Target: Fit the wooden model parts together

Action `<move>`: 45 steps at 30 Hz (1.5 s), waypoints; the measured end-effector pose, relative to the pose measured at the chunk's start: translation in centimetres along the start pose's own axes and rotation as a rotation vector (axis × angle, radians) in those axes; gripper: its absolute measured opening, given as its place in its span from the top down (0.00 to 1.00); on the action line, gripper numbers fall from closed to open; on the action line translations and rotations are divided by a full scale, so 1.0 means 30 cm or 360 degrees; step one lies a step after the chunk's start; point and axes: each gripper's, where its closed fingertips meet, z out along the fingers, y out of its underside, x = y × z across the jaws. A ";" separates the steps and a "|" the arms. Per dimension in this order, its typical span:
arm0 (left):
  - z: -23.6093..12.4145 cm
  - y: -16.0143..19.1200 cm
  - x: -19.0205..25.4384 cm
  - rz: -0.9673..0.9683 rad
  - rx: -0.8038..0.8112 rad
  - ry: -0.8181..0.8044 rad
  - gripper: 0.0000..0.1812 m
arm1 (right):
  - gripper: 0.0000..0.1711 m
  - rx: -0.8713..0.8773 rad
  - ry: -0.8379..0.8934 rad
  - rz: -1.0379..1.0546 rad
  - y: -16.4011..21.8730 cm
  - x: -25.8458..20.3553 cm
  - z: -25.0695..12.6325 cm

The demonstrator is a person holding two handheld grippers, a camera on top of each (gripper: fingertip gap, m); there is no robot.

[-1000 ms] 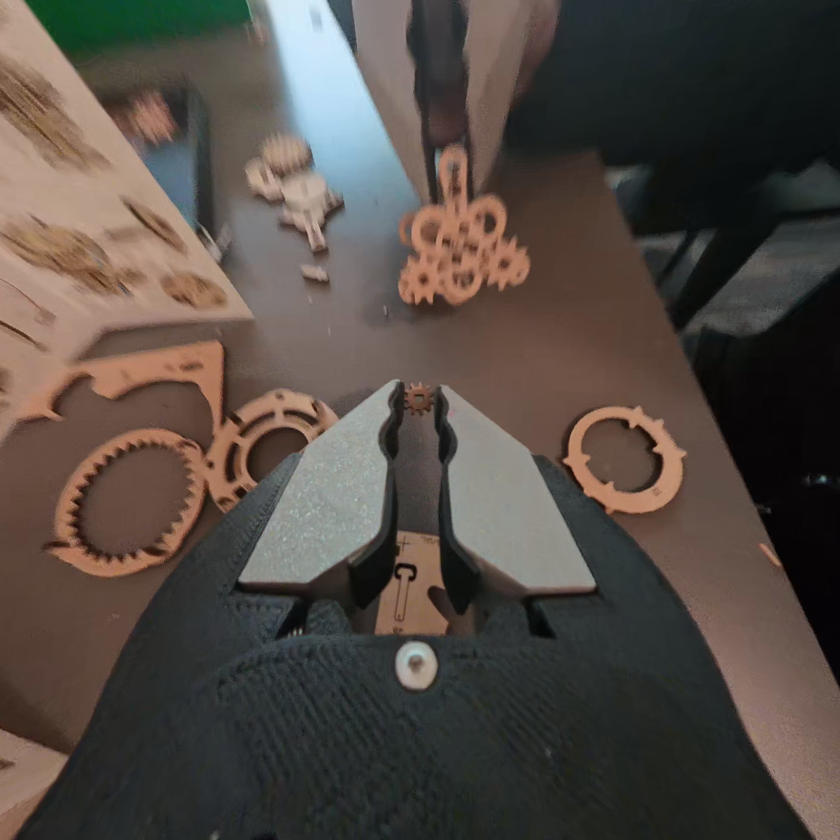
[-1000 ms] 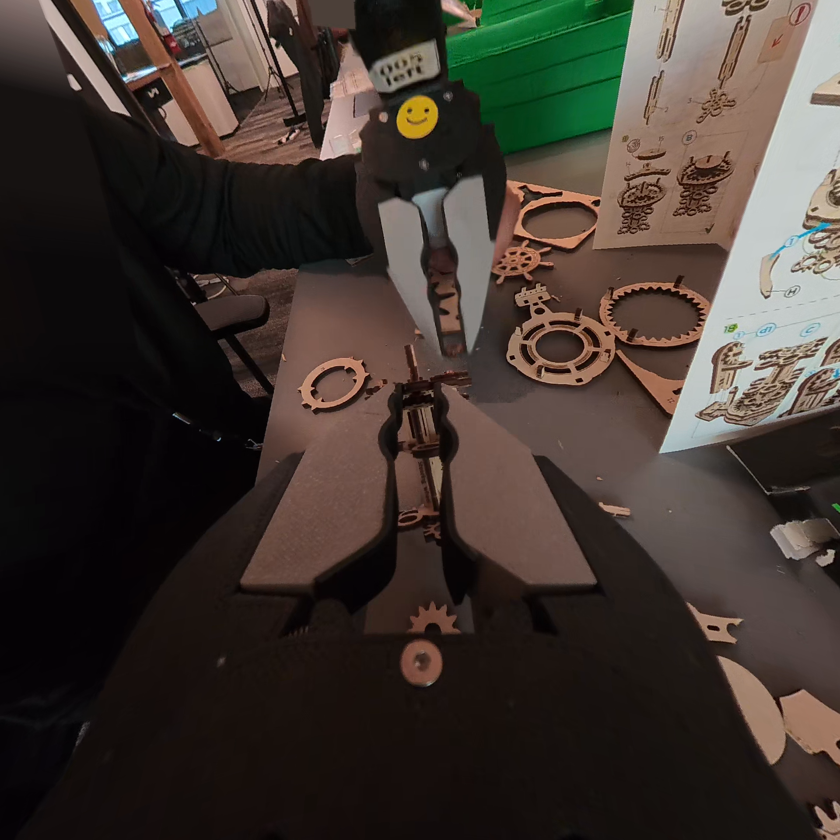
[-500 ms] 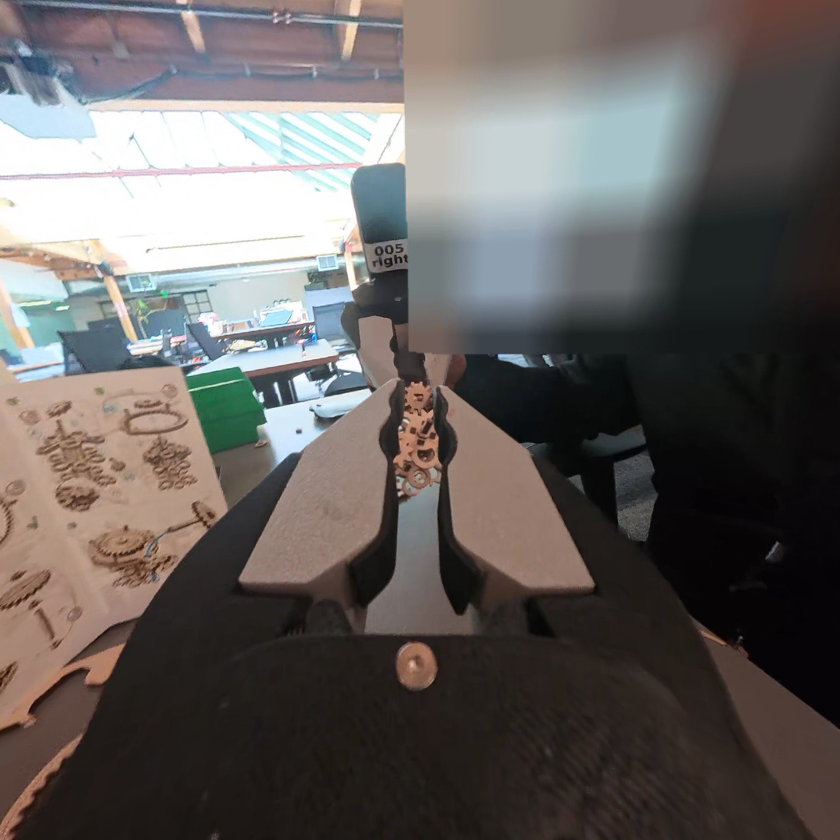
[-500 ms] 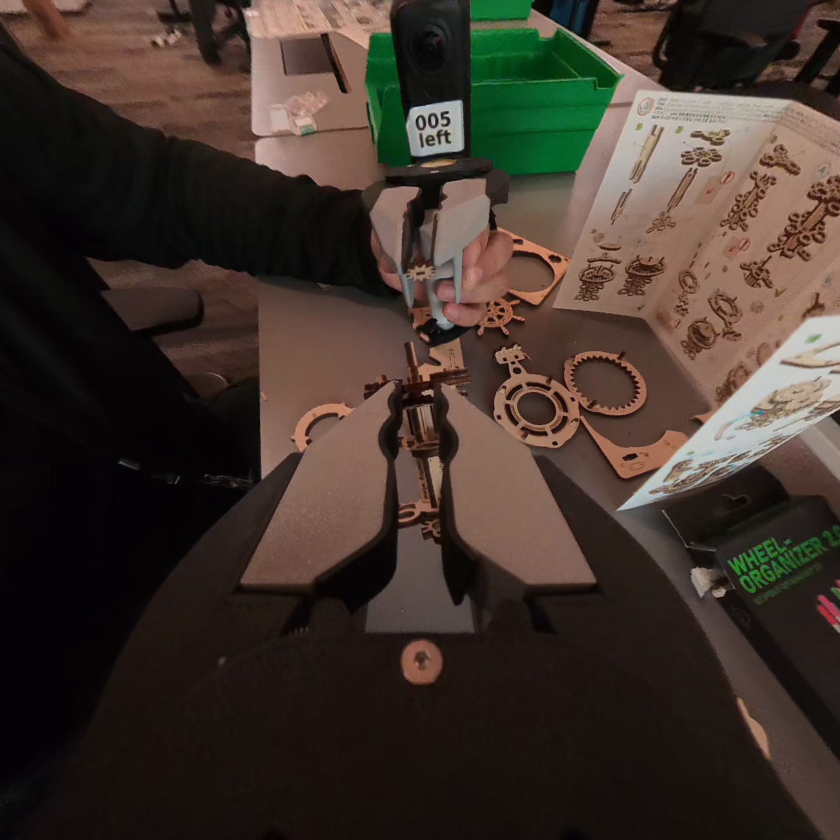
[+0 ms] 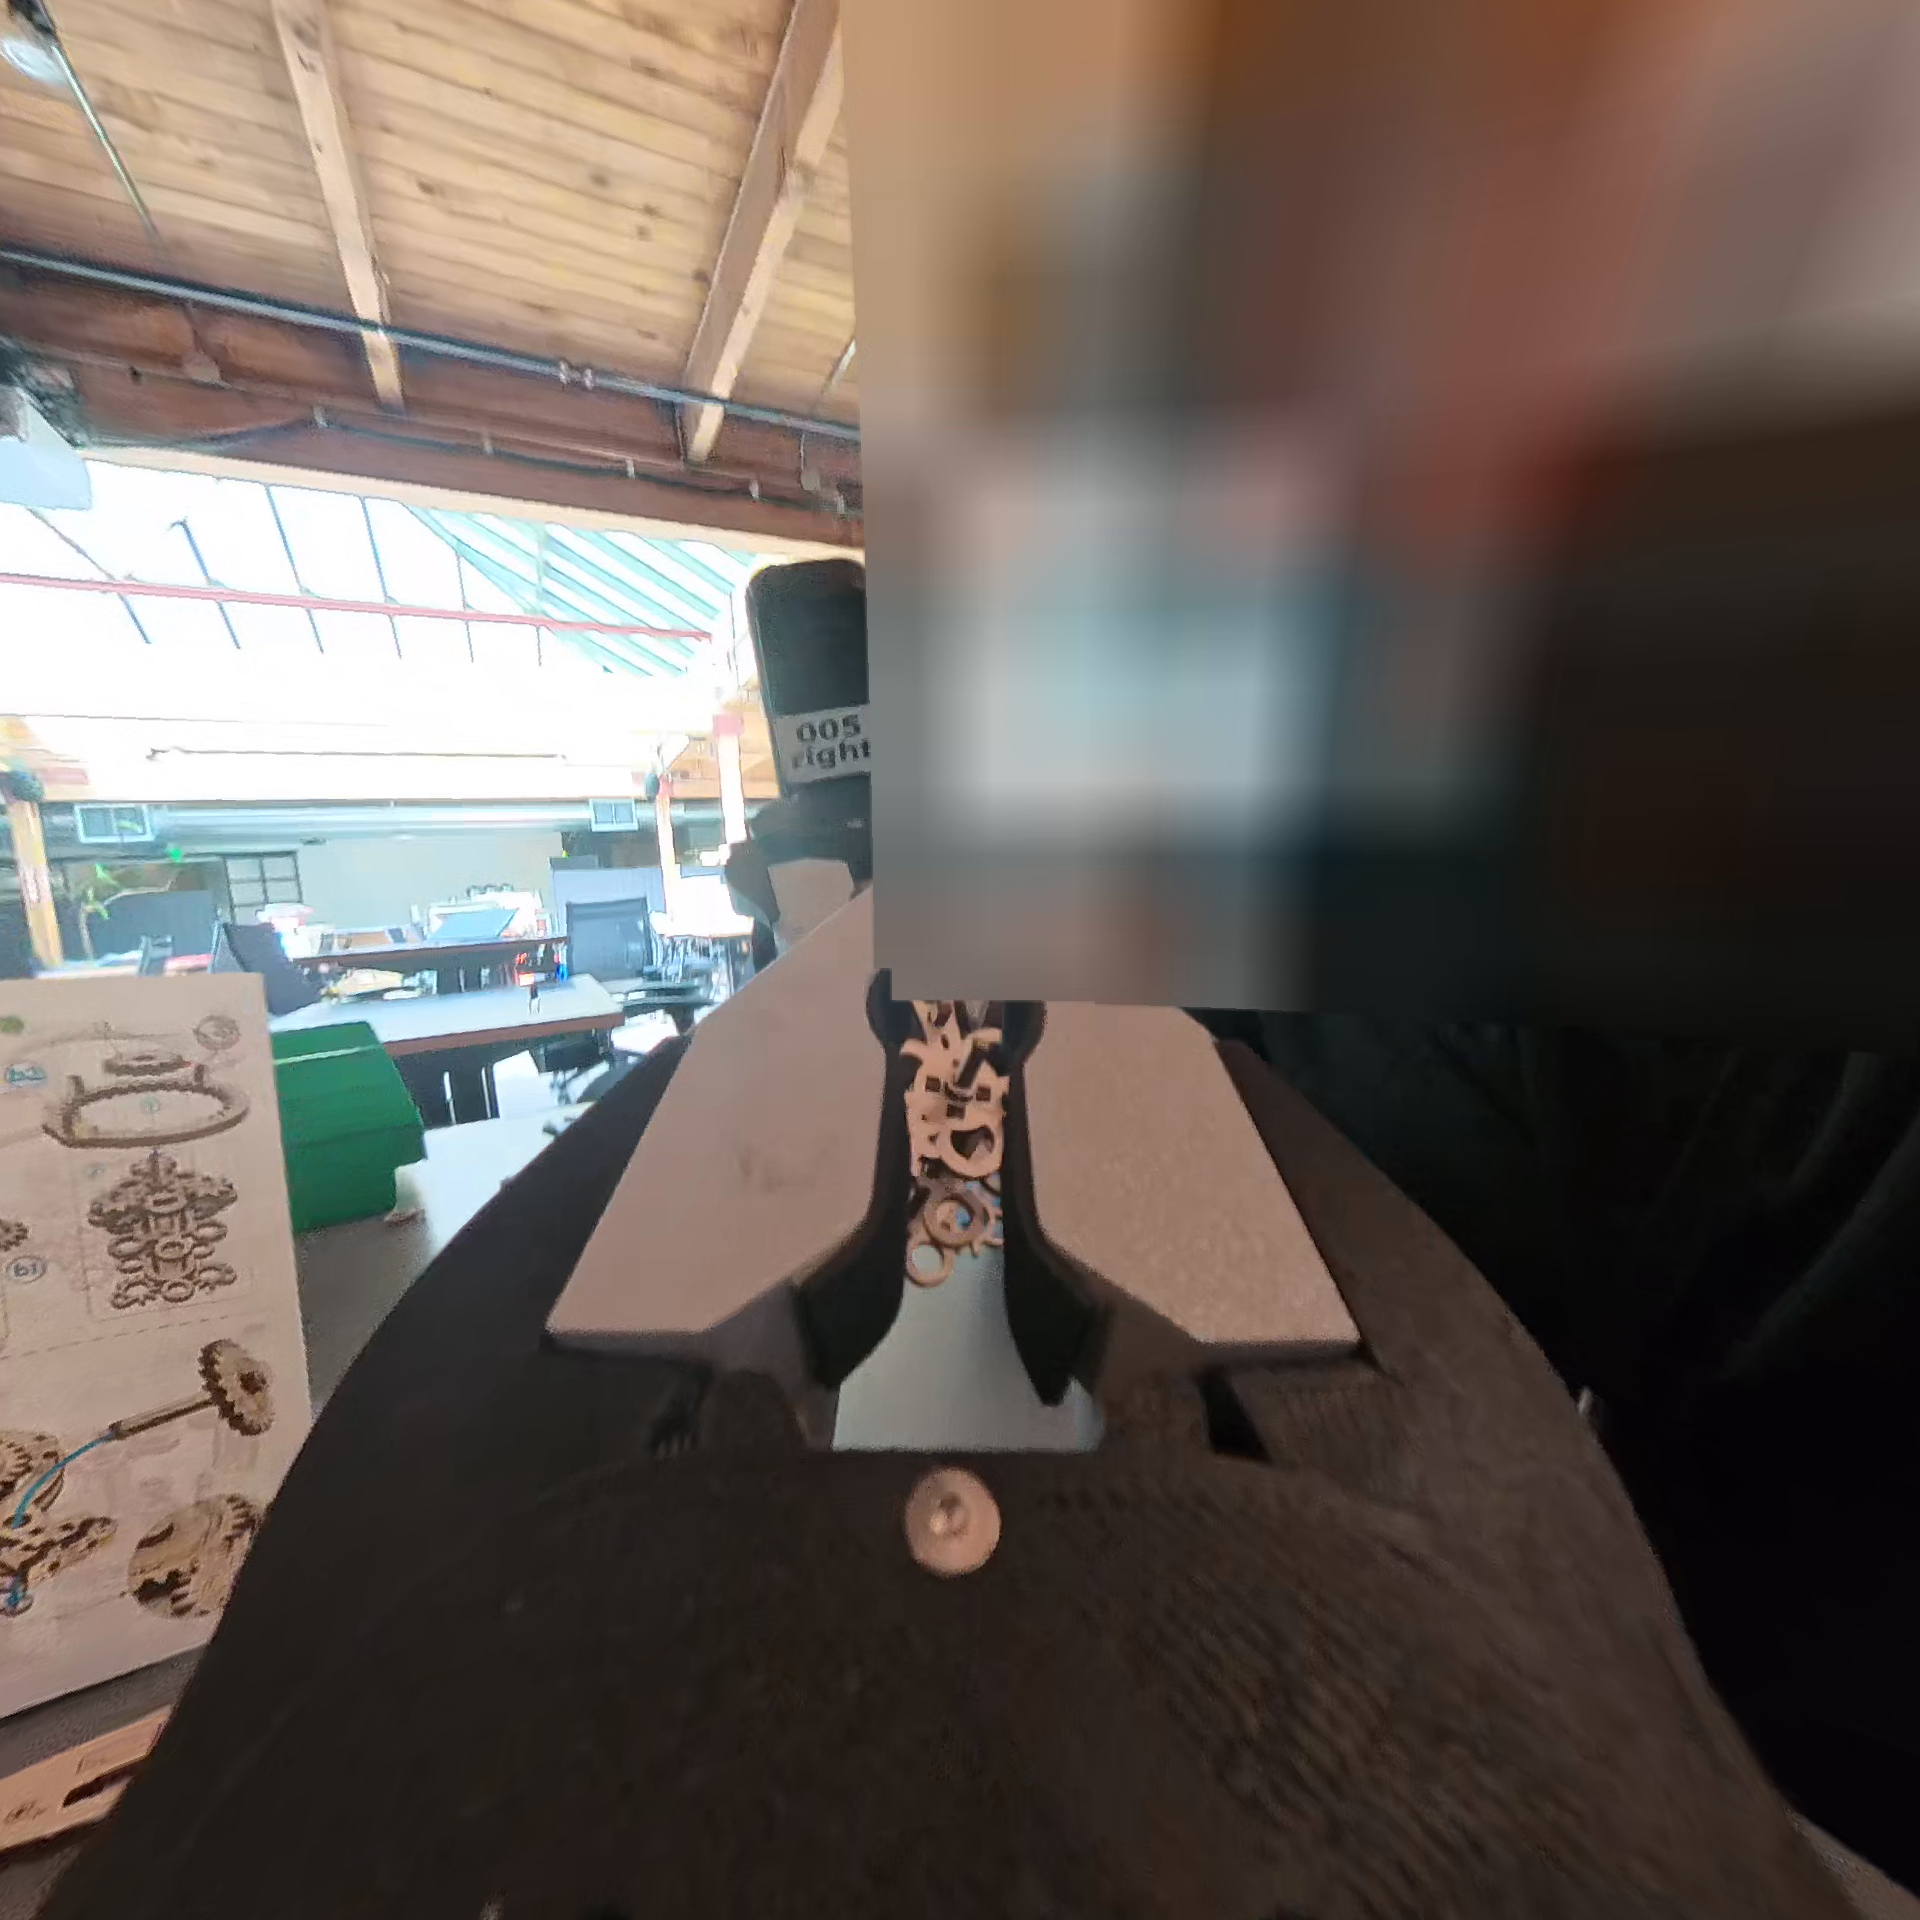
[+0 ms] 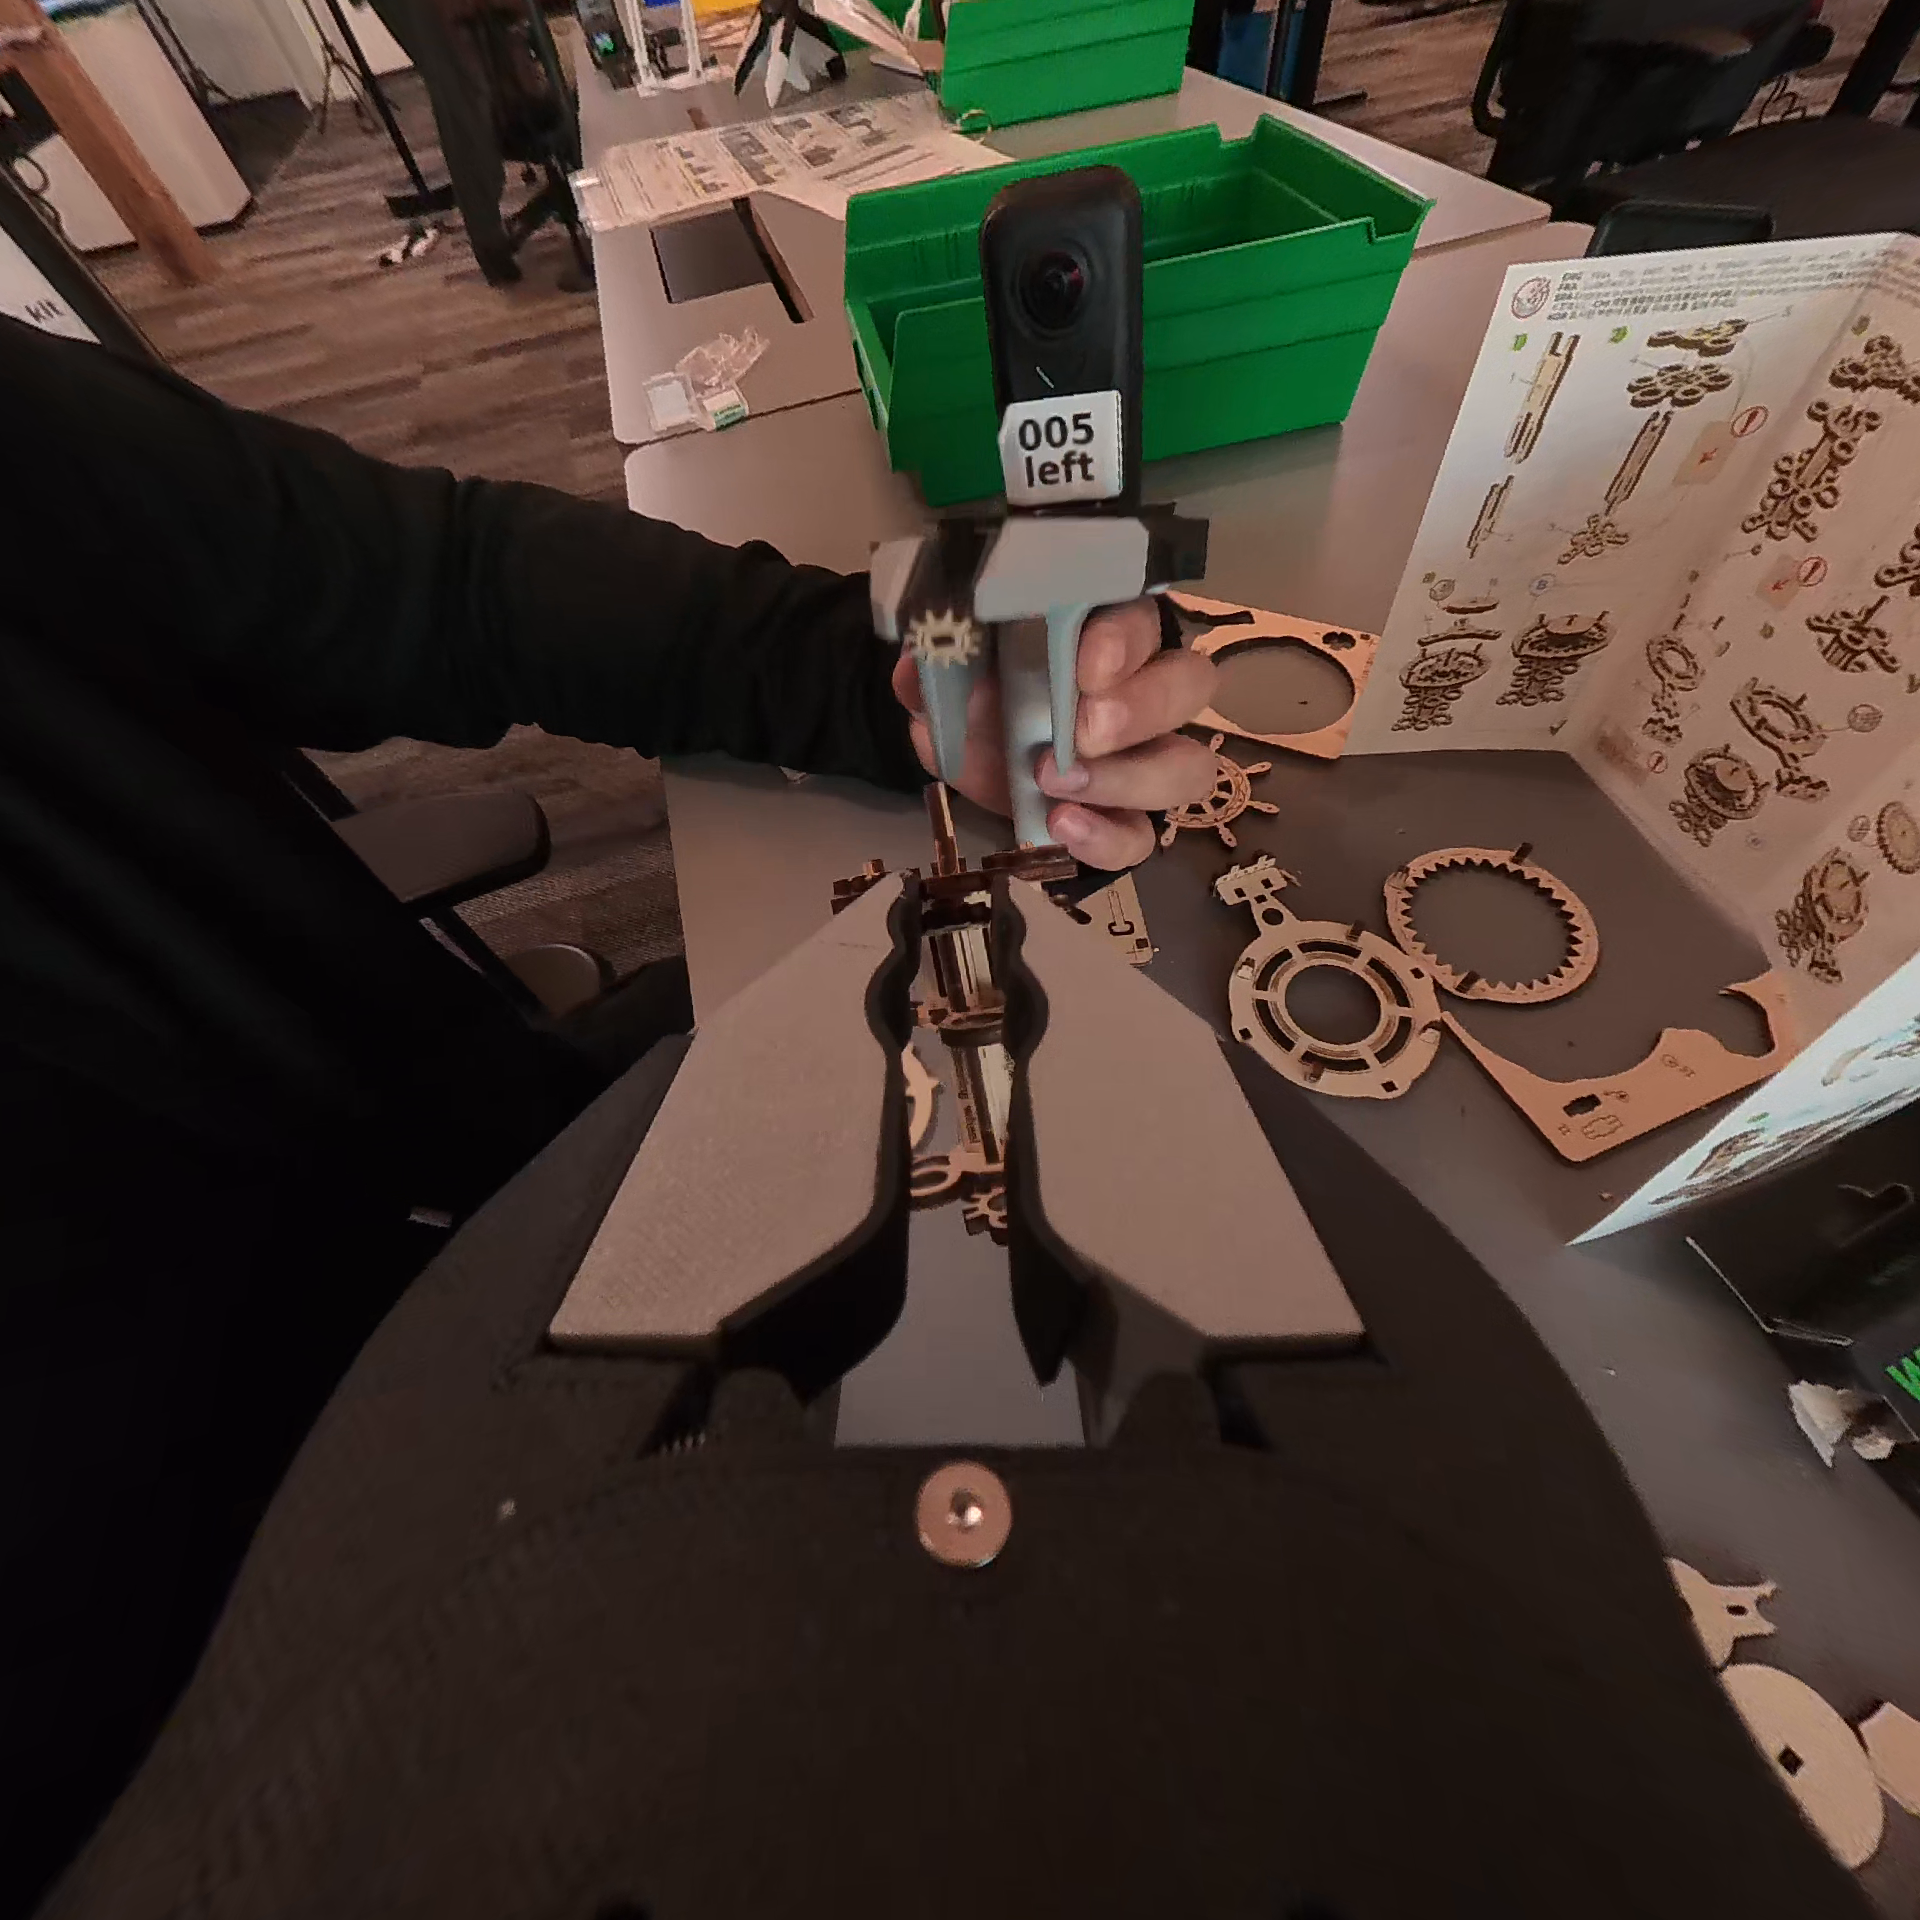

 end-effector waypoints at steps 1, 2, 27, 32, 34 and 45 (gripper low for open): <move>0.007 0.013 0.003 0.0014 -0.0034 0.0004 0.95 | 0.95 0.0004 0.0002 -0.0007 -0.001 0.000 0.000; 0.013 0.024 0.007 0.0023 -0.0063 0.0007 0.95 | 0.95 0.0001 0.0004 -0.0009 0.001 0.001 0.001; 0.004 0.239 -0.082 0.0475 -0.0902 -0.0416 0.95 | 0.95 0.0250 0.0023 -0.0180 0.079 0.117 -0.001; 0.003 0.244 -0.109 0.0549 -0.0939 -0.0512 0.95 | 0.95 0.0309 -0.0035 -0.0190 0.106 0.141 -0.001; -0.007 0.241 -0.118 0.0606 -0.0945 -0.0537 0.95 | 0.95 0.0316 -0.0061 -0.0198 0.112 0.139 0.000; 0.013 0.227 -0.123 0.0708 -0.0907 -0.0564 0.95 | 0.95 0.0385 -0.0078 -0.0332 0.106 0.124 0.007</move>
